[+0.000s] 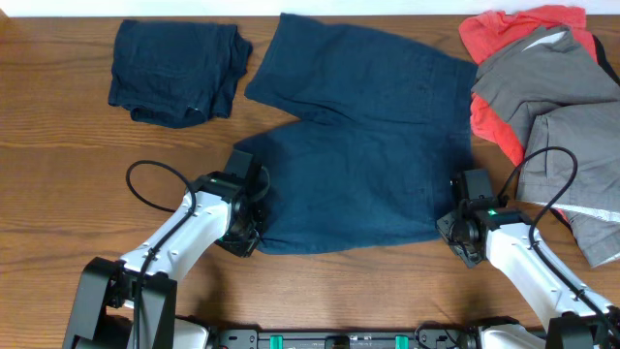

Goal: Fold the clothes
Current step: 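Grasp the bottom leg hems with both grippers, then lift the leg hems with both grippers and fold them up toward the waistband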

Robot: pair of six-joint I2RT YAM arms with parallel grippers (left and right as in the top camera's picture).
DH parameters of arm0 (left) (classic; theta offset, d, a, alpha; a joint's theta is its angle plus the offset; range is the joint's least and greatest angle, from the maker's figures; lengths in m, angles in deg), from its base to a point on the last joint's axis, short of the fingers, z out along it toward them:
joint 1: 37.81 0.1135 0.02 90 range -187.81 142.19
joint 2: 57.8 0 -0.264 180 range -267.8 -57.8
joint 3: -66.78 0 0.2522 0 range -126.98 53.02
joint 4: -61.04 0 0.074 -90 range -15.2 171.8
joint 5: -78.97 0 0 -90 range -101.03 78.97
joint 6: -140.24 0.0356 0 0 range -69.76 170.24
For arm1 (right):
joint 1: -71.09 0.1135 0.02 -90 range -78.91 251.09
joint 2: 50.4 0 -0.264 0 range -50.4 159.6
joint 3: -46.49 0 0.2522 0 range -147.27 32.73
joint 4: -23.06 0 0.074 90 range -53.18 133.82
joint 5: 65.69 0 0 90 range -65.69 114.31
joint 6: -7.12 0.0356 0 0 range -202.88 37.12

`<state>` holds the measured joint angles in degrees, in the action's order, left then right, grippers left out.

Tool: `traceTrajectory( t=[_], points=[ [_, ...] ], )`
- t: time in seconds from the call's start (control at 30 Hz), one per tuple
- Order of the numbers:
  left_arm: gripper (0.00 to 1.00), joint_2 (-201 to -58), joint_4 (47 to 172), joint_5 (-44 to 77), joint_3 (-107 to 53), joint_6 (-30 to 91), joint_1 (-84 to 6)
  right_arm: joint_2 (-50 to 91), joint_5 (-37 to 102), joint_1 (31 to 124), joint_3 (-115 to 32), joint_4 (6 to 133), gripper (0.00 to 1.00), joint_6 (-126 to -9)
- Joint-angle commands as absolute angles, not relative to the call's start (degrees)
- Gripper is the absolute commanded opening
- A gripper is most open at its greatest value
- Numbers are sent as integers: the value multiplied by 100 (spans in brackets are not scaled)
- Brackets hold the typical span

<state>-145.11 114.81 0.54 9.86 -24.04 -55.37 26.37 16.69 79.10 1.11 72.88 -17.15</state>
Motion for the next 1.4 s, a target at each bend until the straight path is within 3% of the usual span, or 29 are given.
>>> traceTrajectory(
  t=[0.0,0.27,0.47,0.67,0.87,1.03,1.27,1.37],
  points=[
    [6,-14301,11514,-164,958,-2081,-5417,2607,1470,7811,120,7216,1,-2042],
    [6,-12529,12511,-818,652,-1762,-5067,1877,1468,7403,-608,8171,1,-2687],
    [6,-10682,12458,-943,558,-1471,-5078,976,1730,7188,-993,8525,1,-3140],
    [6,-10205,12454,-1069,564,-1471,-5078,897,2421,7191,-964,8525,3,-3220],
    [6,-10691,12476,-1032,584,-1471,-5078,1372,3339,7455,-947,8523,50,-3544],
    [6,-11255,12474,-997,584,-1473,-5078,1916,3534,8085,-947,8531,67,-3529],
    [6,-11707,12493,-785,584,-1473,-5078,2666,3538,8775,-816,8593,67,-2805],
    [6,-11751,12496,-781,584,-1473,-5078,2854,3778,8889,-722,8378,49,-2718]
  ],
)
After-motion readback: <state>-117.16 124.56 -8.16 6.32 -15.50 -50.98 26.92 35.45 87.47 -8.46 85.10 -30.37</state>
